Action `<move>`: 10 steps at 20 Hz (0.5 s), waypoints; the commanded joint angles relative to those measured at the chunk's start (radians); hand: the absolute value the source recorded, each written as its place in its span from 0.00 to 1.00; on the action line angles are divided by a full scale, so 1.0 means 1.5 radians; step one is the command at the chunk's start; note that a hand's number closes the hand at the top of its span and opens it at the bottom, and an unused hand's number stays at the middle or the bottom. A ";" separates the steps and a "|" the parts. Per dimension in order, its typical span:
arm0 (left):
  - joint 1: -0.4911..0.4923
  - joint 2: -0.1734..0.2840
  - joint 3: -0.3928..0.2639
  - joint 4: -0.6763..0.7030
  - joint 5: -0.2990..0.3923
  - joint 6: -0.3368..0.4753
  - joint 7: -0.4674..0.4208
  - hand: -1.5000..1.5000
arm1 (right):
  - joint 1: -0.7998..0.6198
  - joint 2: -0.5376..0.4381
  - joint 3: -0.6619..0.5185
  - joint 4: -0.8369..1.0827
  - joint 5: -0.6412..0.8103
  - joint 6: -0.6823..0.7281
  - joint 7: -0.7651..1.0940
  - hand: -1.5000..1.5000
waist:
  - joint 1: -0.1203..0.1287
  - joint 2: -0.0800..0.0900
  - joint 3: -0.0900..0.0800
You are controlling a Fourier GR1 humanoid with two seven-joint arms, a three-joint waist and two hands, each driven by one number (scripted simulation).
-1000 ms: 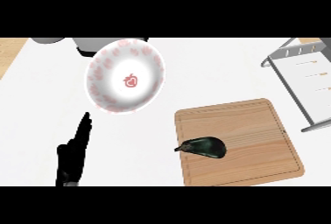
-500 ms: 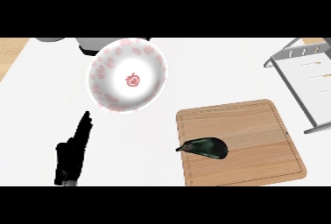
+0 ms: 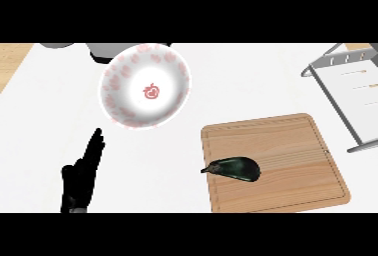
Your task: Pick the cupcake from the cutting board and place it in the tiered basket
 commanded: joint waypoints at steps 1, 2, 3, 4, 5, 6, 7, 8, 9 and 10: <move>-0.029 0.016 0.032 0.049 0.027 -0.034 0.005 0.50 | -0.022 -0.019 -0.004 0.146 0.001 -0.074 -0.028 1.00 | 0.001 0.004 -0.002; -0.029 -0.013 -0.004 0.006 -0.013 0.014 0.054 0.50 | 0.012 0.000 -0.001 0.147 0.006 -0.121 -0.050 1.00 | -0.001 0.003 -0.001; -0.037 -0.015 0.015 0.060 -0.001 0.002 0.010 0.50 | -0.052 -0.026 0.017 0.178 -0.002 -0.075 -0.021 1.00 | 0.000 0.003 -0.002; -0.037 0.000 0.014 0.023 -0.009 0.001 0.039 0.50 | -0.007 -0.023 -0.005 0.205 -0.010 -0.124 -0.066 1.00 | -0.001 0.003 -0.002; 0.001 -0.021 0.000 0.039 -0.018 0.008 -0.011 0.50 | -0.028 -0.030 0.015 0.206 -0.007 -0.108 -0.046 1.00 | -0.001 0.002 -0.002; -0.010 0.008 0.015 0.017 -0.005 -0.014 0.018 0.50 | -0.037 -0.017 0.023 0.255 0.009 -0.135 -0.042 1.00 | 0.003 0.003 -0.002; -0.022 -0.011 0.006 0.028 -0.013 -0.004 0.018 0.50 | -0.031 -0.004 0.026 0.272 0.007 -0.183 -0.057 1.00 | 0.002 0.003 -0.002; -0.021 -0.014 0.018 0.069 0.000 -0.013 -0.014 0.50 | -0.067 -0.026 0.027 0.323 0.018 -0.188 -0.052 1.00 | 0.004 0.005 -0.002; -0.020 -0.006 0.017 0.041 -0.001 -0.013 0.016 0.50 | -0.046 -0.034 0.025 0.352 0.022 -0.208 -0.076 1.00 | 0.004 0.005 -0.002; -0.022 0.004 0.029 0.036 0.005 -0.022 0.012 0.50 | -0.075 -0.034 0.044 0.369 0.034 -0.198 -0.048 1.00 | 0.005 0.004 -0.002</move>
